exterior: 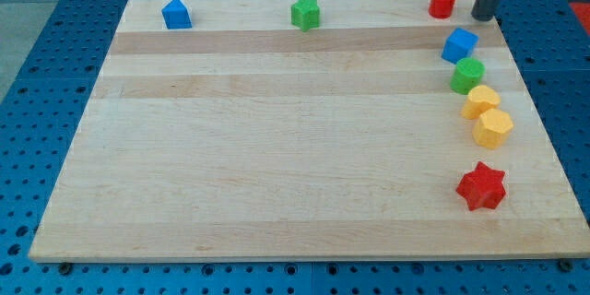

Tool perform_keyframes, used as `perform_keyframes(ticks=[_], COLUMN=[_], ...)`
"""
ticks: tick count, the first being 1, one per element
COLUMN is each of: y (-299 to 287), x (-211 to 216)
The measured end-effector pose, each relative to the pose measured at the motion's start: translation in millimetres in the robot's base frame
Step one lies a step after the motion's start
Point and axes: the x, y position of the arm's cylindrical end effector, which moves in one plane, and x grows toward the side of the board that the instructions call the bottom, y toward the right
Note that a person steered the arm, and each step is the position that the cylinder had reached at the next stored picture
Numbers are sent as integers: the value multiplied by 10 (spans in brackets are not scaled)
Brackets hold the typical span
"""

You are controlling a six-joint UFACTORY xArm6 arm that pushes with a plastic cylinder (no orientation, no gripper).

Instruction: Move the red circle and the cube diagonally to the green star

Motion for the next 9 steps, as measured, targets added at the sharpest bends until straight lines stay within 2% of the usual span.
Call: perform_keyframes(ticks=[1, 3, 7, 8, 9], y=[36, -455, -1720, -1800, -1504], x=[-224, -272, 210, 263, 435])
